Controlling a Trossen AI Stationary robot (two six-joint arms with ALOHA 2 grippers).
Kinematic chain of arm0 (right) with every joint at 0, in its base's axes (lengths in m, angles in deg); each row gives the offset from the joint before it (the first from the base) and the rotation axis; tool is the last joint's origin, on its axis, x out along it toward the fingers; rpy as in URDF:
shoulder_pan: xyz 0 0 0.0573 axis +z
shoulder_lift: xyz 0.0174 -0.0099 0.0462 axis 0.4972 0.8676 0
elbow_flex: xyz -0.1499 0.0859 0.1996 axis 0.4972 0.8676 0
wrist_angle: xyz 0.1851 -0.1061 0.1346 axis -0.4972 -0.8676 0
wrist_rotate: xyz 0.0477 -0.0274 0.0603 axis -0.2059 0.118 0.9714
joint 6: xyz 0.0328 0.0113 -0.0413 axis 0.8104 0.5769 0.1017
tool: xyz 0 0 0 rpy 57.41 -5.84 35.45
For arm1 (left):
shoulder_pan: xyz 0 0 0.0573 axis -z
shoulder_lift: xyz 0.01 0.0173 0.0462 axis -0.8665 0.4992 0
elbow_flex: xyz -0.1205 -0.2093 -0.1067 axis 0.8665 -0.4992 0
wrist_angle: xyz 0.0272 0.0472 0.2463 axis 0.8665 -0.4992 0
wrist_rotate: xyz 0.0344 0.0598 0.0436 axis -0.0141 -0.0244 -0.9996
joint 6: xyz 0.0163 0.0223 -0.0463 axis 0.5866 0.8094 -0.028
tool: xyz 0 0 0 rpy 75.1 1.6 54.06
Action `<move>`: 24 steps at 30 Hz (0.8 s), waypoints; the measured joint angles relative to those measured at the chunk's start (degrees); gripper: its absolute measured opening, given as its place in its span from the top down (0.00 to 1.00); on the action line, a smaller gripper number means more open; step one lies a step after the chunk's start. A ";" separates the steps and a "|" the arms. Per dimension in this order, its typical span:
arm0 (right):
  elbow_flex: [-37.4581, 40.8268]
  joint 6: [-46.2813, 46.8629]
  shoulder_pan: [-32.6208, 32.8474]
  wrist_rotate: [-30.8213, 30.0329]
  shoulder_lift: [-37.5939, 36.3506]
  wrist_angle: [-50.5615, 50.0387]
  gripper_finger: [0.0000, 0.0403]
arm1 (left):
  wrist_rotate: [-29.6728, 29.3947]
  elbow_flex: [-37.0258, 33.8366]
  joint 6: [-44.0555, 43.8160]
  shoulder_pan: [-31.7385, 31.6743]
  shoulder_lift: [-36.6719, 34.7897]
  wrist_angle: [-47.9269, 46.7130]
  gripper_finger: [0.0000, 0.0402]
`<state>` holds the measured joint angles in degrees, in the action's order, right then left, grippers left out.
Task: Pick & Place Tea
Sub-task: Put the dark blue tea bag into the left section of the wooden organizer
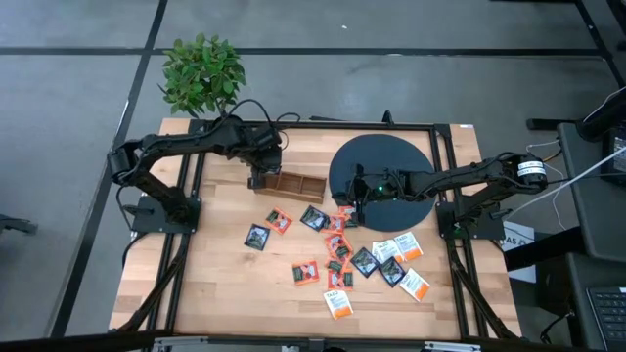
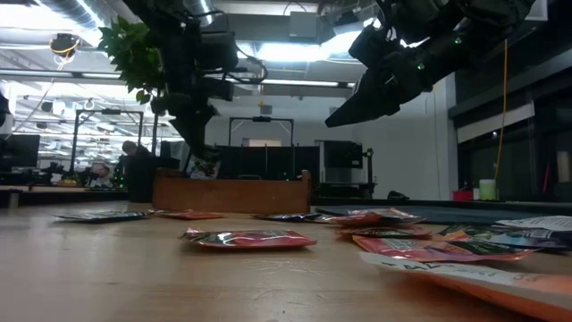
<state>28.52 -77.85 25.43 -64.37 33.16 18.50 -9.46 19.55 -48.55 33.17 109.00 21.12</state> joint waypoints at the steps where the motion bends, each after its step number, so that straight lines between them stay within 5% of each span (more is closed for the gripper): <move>1: 0.02 0.00 0.01 0.01 0.00 -0.01 0.98 | 0.01 -0.04 0.00 0.01 0.00 0.11 0.99; 24: 0.02 -0.01 0.01 0.01 -0.02 -1.60 0.98 | 0.61 -0.04 -0.80 0.01 0.00 2.51 1.00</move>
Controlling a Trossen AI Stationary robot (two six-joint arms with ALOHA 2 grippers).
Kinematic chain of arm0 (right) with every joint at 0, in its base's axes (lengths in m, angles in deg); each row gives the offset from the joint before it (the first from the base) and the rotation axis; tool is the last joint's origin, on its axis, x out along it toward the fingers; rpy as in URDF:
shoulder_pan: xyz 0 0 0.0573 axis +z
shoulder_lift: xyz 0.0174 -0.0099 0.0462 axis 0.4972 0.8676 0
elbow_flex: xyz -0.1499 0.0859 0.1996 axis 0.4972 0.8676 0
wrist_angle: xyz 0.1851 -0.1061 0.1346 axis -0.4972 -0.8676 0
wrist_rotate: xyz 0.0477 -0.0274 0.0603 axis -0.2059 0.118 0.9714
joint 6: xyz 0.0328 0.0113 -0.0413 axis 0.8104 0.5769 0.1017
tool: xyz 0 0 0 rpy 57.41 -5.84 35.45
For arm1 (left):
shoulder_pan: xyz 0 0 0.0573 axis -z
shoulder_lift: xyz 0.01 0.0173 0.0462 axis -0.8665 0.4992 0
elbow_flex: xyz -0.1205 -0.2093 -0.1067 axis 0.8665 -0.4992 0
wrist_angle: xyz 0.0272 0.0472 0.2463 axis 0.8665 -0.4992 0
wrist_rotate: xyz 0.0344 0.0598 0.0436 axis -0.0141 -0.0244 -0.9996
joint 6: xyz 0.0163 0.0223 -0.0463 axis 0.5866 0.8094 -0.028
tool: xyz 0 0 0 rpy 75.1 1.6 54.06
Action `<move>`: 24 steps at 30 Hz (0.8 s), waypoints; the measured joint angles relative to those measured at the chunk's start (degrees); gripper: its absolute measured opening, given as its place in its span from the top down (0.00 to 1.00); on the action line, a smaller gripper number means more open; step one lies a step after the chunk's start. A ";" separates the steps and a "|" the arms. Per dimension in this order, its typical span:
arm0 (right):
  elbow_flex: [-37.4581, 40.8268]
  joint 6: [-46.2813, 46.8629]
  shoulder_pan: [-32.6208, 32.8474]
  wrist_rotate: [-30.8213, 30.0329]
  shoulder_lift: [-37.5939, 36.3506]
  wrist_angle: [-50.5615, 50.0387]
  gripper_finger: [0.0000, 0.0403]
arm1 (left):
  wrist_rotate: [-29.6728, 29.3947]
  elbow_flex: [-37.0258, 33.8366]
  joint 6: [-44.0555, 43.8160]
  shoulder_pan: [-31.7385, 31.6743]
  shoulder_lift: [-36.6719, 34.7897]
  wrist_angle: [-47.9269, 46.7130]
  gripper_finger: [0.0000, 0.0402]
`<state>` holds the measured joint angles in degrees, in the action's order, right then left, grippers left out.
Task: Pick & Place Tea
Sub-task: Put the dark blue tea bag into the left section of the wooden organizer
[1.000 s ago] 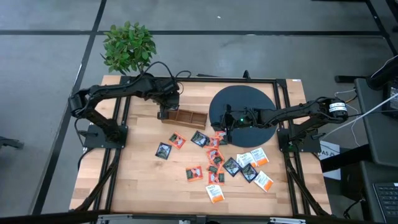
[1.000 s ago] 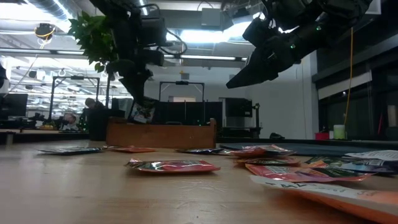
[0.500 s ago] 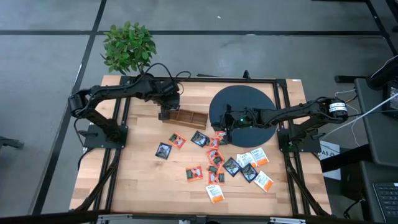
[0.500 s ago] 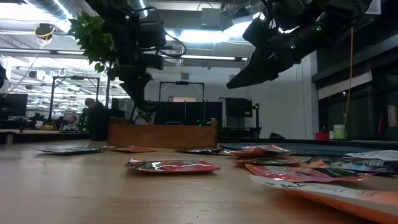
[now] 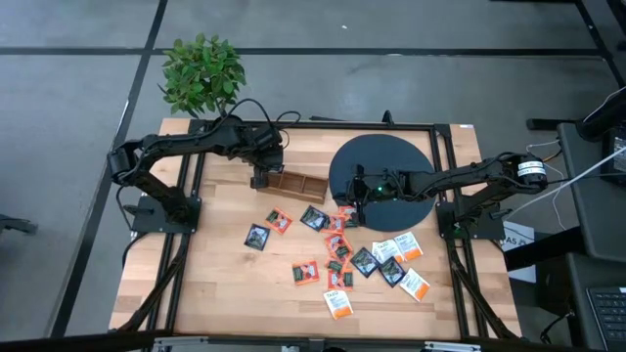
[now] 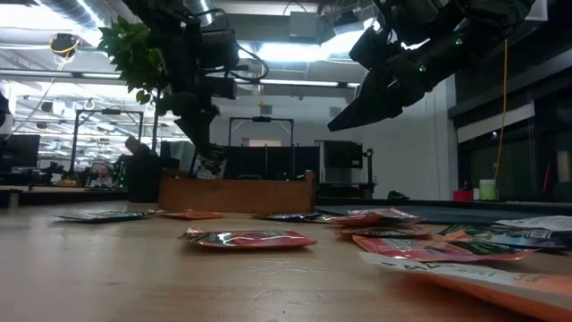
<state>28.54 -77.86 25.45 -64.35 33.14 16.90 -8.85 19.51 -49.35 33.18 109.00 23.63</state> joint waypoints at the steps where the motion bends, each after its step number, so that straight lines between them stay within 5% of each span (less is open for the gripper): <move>1: 0.00 0.01 -0.01 0.00 0.01 0.02 0.98 | 0.01 0.00 0.10 -0.01 0.00 -0.08 1.00; 24: 0.00 -0.06 -0.01 0.00 0.00 -0.57 0.98 | 2.27 -0.02 0.78 -1.53 -0.11 -1.59 1.00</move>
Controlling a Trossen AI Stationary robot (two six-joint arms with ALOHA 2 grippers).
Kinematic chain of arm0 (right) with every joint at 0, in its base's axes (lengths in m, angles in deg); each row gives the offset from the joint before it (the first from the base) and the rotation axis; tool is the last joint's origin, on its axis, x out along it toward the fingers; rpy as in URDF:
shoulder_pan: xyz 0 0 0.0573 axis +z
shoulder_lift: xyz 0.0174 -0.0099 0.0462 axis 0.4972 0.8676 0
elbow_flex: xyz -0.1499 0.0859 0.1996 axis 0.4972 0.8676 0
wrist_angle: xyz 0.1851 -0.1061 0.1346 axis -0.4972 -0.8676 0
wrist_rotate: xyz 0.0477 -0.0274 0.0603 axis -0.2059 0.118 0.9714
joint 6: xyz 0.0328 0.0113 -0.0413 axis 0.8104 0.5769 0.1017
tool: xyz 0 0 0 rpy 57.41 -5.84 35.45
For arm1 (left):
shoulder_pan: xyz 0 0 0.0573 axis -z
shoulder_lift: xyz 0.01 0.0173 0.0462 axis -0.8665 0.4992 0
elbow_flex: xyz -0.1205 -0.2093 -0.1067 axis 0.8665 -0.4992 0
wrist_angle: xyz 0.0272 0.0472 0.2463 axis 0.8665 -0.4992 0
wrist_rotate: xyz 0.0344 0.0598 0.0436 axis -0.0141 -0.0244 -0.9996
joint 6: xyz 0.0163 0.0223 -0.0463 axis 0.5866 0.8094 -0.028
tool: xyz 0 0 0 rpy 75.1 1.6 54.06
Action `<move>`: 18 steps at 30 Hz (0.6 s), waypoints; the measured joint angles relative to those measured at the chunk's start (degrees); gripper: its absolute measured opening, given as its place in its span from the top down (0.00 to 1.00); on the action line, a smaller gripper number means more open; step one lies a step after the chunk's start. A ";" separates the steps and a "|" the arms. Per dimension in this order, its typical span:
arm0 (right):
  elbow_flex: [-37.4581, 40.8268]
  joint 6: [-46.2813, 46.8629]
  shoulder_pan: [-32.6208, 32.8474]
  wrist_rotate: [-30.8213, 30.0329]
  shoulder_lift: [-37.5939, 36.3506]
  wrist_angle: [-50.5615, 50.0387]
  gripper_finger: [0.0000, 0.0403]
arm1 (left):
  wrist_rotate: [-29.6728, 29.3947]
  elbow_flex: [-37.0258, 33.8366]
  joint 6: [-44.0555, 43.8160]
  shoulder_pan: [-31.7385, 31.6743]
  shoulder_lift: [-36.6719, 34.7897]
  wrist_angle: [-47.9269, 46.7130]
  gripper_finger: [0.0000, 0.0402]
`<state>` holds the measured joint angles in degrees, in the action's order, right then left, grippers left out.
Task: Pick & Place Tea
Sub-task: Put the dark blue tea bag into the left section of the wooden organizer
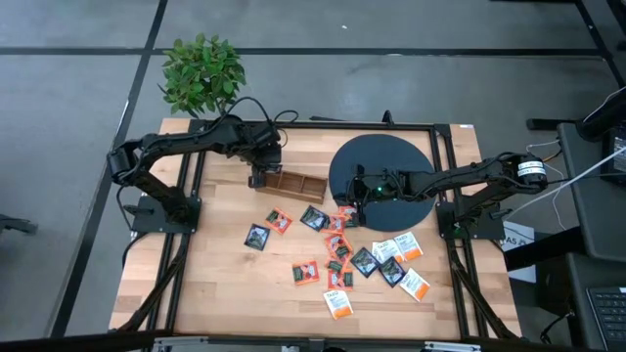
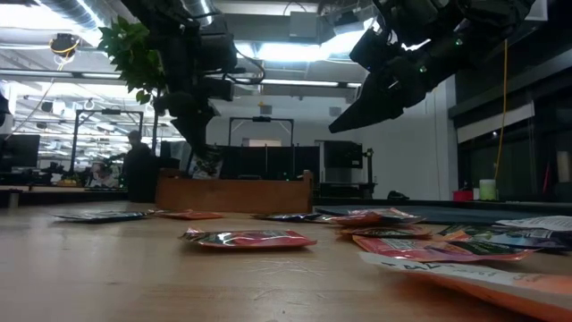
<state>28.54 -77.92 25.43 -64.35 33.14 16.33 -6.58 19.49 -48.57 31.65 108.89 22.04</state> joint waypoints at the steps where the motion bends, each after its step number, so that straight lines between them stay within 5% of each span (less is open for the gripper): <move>1: 0.00 0.00 0.02 0.00 0.02 0.00 0.98 | 0.44 0.00 0.02 0.00 -0.02 0.00 1.00; 18: 0.00 0.02 0.00 0.00 0.01 0.07 0.98 | 2.06 -0.02 0.77 -0.24 -9.31 -0.13 1.00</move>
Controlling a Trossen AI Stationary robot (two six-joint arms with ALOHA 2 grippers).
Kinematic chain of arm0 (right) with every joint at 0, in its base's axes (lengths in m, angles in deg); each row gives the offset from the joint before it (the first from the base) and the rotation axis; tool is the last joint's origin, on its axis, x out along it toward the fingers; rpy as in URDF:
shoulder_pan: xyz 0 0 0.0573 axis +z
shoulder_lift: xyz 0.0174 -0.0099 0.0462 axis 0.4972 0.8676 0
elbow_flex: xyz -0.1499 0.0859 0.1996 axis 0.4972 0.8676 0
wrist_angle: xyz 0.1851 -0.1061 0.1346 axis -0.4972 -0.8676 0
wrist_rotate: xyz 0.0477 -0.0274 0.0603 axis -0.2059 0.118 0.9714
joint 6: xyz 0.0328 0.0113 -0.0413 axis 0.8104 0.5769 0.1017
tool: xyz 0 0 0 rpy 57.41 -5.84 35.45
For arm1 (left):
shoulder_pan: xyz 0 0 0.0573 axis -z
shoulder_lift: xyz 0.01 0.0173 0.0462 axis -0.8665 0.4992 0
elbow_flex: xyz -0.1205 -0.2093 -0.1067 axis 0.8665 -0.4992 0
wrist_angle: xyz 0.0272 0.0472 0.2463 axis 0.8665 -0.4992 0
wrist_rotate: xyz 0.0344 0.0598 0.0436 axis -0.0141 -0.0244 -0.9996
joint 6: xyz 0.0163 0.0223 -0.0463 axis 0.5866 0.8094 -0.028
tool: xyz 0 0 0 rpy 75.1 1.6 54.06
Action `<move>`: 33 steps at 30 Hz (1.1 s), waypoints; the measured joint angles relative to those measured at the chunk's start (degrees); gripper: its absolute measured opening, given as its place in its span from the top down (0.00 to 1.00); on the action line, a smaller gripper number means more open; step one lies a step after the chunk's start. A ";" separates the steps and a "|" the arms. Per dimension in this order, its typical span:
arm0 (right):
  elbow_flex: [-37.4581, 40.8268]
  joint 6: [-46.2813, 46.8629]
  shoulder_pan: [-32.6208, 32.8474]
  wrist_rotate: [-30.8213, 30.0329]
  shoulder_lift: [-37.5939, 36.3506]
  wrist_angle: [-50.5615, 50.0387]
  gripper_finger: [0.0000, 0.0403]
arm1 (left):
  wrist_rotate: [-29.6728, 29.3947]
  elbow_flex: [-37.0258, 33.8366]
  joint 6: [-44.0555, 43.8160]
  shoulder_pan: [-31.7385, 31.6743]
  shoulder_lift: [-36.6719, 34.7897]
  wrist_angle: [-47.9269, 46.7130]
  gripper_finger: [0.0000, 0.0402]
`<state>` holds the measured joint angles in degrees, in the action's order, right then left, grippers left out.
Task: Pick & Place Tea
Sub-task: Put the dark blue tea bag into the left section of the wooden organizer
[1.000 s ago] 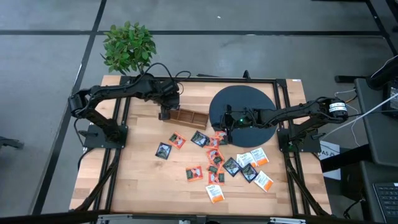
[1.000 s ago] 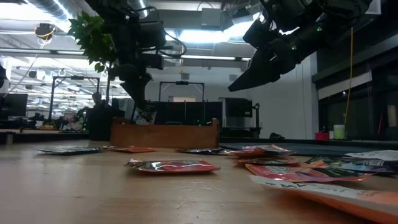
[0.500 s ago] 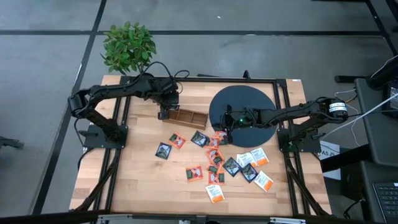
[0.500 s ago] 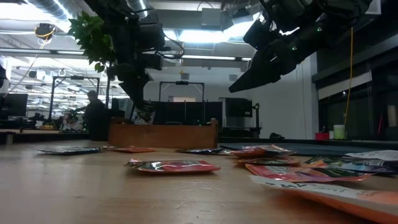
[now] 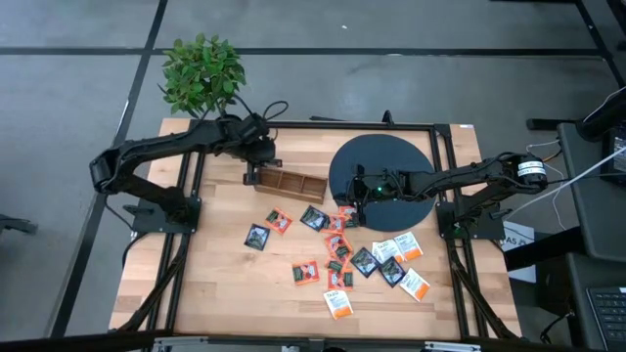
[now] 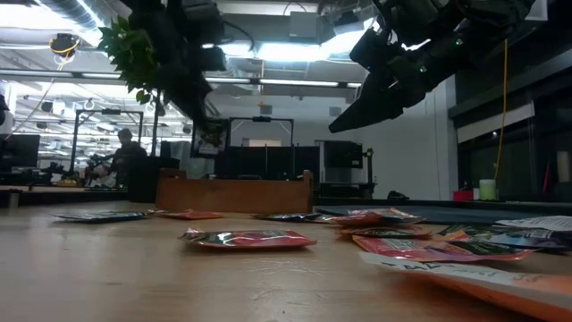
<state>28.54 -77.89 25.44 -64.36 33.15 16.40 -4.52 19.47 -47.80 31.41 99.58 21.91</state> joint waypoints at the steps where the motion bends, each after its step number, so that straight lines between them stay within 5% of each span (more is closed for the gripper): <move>1: 0.00 0.00 0.01 -0.01 0.00 0.00 0.98 | 0.05 0.00 -0.22 -0.06 -0.09 0.09 1.00; 10: 0.00 -0.02 0.01 -0.02 -0.01 -0.34 0.98 | 2.65 -9.64 0.27 -1.84 -2.94 9.26 1.00; 33: 0.00 -0.02 0.00 -0.08 0.00 1.43 0.98 | 5.09 -9.79 10.91 -2.23 -1.39 8.92 1.00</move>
<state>28.54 -77.92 25.44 -64.44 33.15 17.83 0.57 9.67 -36.90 29.18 98.19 30.84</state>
